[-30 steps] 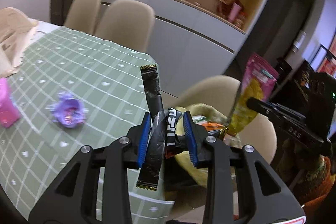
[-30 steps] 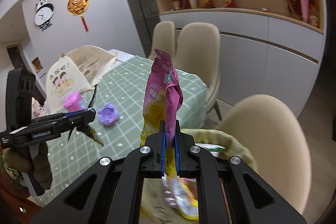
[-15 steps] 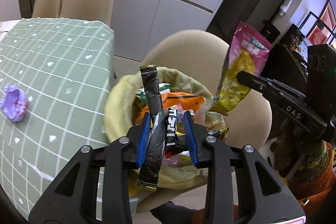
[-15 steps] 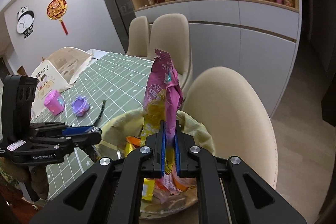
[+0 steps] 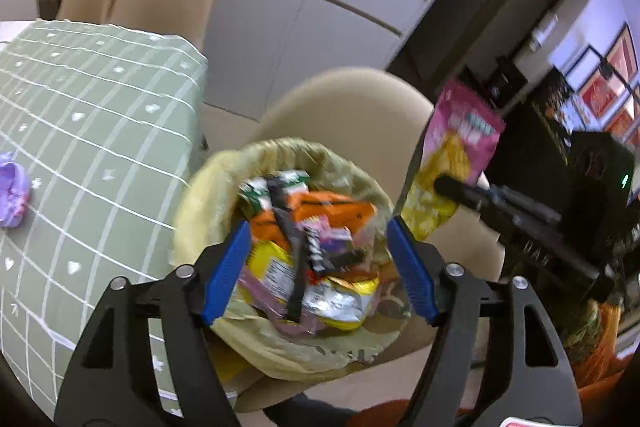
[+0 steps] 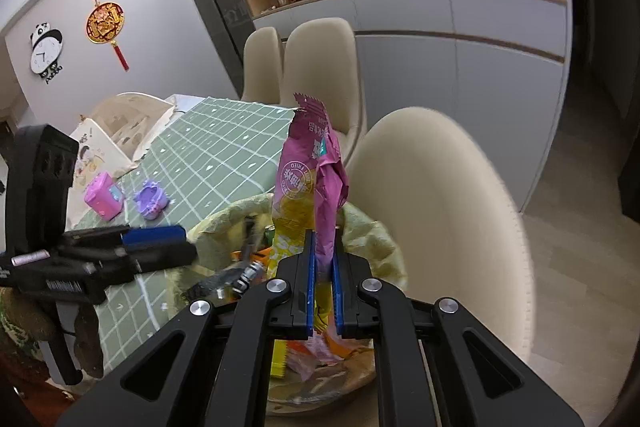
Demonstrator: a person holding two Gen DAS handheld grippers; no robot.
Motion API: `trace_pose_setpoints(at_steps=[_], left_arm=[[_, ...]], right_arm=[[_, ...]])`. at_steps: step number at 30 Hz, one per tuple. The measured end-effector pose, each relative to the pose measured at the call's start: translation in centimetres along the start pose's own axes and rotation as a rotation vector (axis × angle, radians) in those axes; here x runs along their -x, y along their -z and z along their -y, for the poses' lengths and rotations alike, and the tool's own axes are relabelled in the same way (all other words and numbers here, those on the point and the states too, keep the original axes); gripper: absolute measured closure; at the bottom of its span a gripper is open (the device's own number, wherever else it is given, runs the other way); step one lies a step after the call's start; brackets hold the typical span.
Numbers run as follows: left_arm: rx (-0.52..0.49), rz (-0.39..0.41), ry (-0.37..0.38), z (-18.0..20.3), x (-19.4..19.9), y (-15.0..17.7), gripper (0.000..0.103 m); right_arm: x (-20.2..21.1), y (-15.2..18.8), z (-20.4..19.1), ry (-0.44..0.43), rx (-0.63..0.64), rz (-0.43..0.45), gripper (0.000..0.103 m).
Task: Collect trash
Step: 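Carry both wrappers over the trash bin and open the left tool, then lower the pink packet into the bin and open the right tool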
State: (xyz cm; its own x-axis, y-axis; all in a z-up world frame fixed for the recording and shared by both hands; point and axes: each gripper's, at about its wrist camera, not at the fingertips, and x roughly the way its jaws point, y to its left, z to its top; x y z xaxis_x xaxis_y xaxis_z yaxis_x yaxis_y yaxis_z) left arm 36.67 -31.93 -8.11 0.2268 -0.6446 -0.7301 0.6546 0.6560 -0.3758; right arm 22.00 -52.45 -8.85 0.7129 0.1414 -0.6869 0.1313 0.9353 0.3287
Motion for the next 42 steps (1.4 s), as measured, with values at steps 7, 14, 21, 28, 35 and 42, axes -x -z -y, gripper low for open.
trace_pose_setpoints(at_steps=[7,14,21,28,35,42], left_arm=[[0.078,0.096,-0.069,-3.1,4.1,-0.5,0.024],[0.169,0.139,-0.142,-6.9,7.9,1.0,0.024],[0.244,0.153,-0.172,-9.5,9.6,2.2,0.024],[0.231,0.136,-0.167,-10.2,9.5,2.6,0.024],[0.225,0.123,-0.164,-11.0,9.5,2.9,0.024],[0.273,0.144,-0.217,-11.9,10.0,3.2,0.02]], right_arm=[[-6.4,1.7,-3.6,-0.091,0.048,-0.169,0.094],[-12.5,3.7,-4.9,-0.062,0.116,-0.351,0.094],[-15.3,4.5,-4.5,-0.019,0.136,-0.437,0.094],[-16.1,4.5,-4.9,0.03,0.177,-0.485,0.094],[-16.5,5.1,-5.1,0.063,0.175,-0.493,0.094],[-16.2,4.9,-3.9,0.043,0.1,-0.472,0.094]])
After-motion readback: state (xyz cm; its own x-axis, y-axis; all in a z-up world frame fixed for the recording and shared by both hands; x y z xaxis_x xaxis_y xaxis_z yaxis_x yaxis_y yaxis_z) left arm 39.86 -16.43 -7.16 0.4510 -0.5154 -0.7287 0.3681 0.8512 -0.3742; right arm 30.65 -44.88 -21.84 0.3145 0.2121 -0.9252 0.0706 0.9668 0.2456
